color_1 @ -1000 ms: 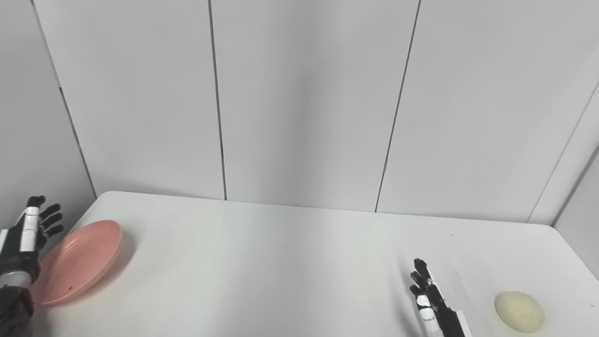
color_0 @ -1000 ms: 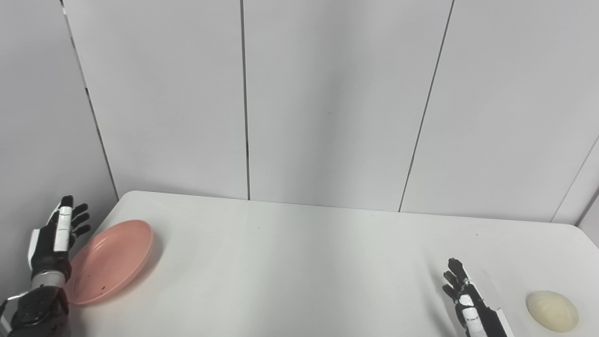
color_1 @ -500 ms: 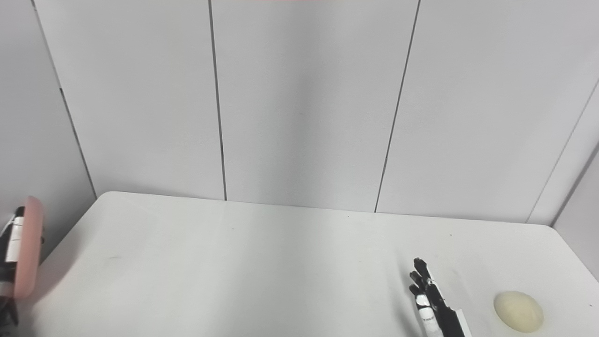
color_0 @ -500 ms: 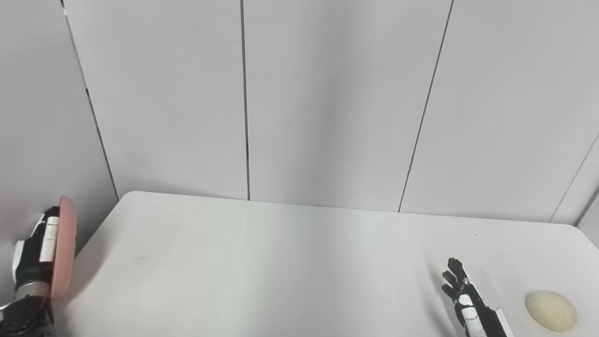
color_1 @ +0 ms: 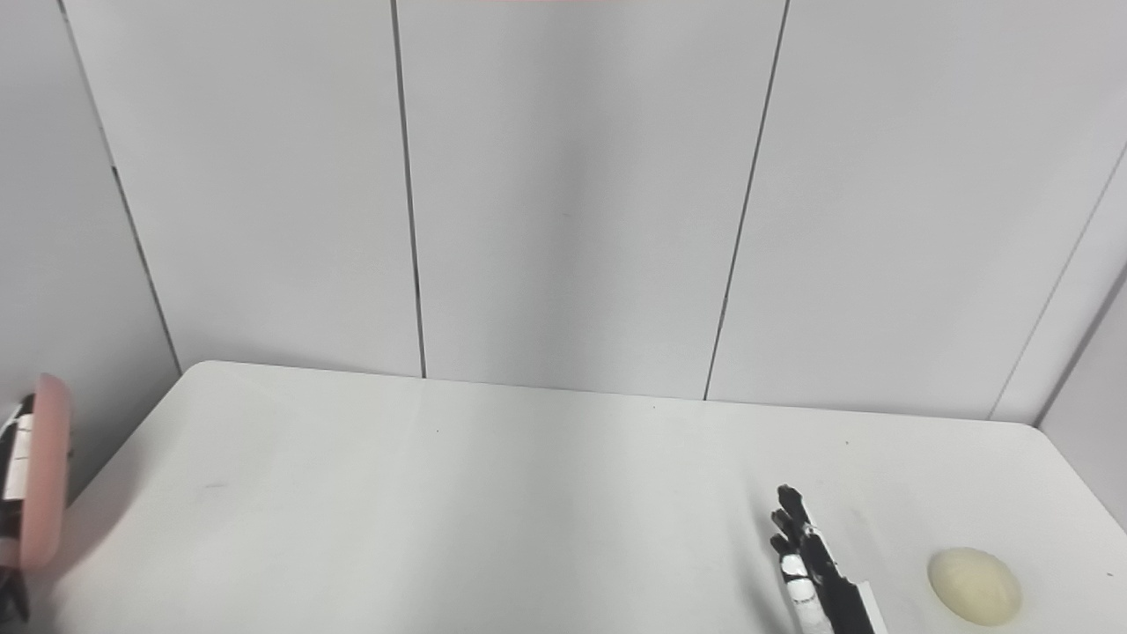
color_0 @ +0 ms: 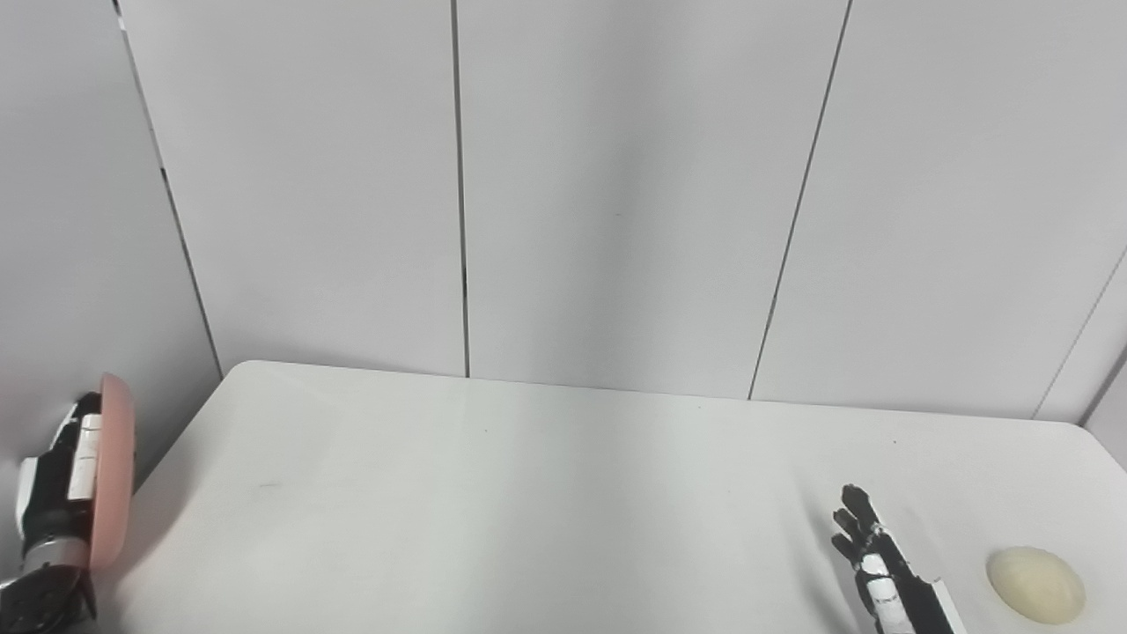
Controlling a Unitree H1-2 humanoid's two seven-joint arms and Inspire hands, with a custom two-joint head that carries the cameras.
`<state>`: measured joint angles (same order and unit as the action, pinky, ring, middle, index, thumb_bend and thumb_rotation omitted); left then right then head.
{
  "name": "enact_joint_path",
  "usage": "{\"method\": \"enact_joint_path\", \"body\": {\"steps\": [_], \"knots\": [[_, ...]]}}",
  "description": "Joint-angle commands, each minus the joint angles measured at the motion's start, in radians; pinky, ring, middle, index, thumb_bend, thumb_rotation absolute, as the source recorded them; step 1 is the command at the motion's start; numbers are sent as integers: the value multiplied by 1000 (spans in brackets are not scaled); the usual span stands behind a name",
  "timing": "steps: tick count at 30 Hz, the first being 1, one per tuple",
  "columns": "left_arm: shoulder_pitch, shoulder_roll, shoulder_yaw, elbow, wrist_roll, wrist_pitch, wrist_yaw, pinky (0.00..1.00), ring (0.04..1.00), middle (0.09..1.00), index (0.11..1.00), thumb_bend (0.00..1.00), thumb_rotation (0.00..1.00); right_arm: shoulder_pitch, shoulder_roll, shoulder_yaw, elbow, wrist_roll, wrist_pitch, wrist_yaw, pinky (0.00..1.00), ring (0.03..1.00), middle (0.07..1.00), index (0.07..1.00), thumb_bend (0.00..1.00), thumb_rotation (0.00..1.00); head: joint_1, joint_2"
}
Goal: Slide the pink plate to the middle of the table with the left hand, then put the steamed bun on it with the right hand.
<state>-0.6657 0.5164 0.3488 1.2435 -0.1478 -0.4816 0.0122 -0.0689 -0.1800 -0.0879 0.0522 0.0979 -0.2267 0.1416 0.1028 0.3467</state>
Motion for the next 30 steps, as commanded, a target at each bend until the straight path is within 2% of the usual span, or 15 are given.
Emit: {"method": "enact_joint_path", "body": {"steps": [1,5,8,11,16,20,23,27,30], "knots": [[18,-32,-17,-5,11,12,-1,783,858,846,903,904,952,66,17,8,84,-3,-30,-5,950,961,974,946,564,945,1,1],[25,-51,-31,-30,14,12,-5,778,864,857,908,915,963,70,19,7,78,2,-25,-2,964,971,981,951,564,946,-1,5],[27,-69,-35,-40,7,12,-15,784,867,848,906,875,955,71,18,8,77,-7,-28,-5,957,966,976,946,568,945,-2,8],[38,-94,-50,-76,9,12,-26,803,872,860,912,888,957,73,18,8,71,-10,-25,-7,946,958,970,940,582,941,-4,9],[49,-135,-66,-120,1,12,-32,763,851,840,894,924,926,76,17,8,65,-8,-20,-6,949,958,971,944,591,931,-5,11],[55,-164,-87,-158,13,12,-40,762,852,841,898,885,937,75,18,9,67,-13,-25,-9,947,958,969,943,601,935,-7,11],[57,-179,-107,-181,16,12,-57,756,851,839,896,924,946,75,18,10,67,-18,-29,-10,946,957,969,942,597,942,-7,12],[51,-194,-122,-187,10,12,-81,770,872,856,908,922,942,77,21,10,62,-19,-25,-10,946,958,970,942,612,939,-10,14],[45,-207,-136,-183,26,12,-74,765,858,841,898,936,935,77,21,10,63,-23,-29,-10,941,953,966,942,603,940,-11,14]]}}
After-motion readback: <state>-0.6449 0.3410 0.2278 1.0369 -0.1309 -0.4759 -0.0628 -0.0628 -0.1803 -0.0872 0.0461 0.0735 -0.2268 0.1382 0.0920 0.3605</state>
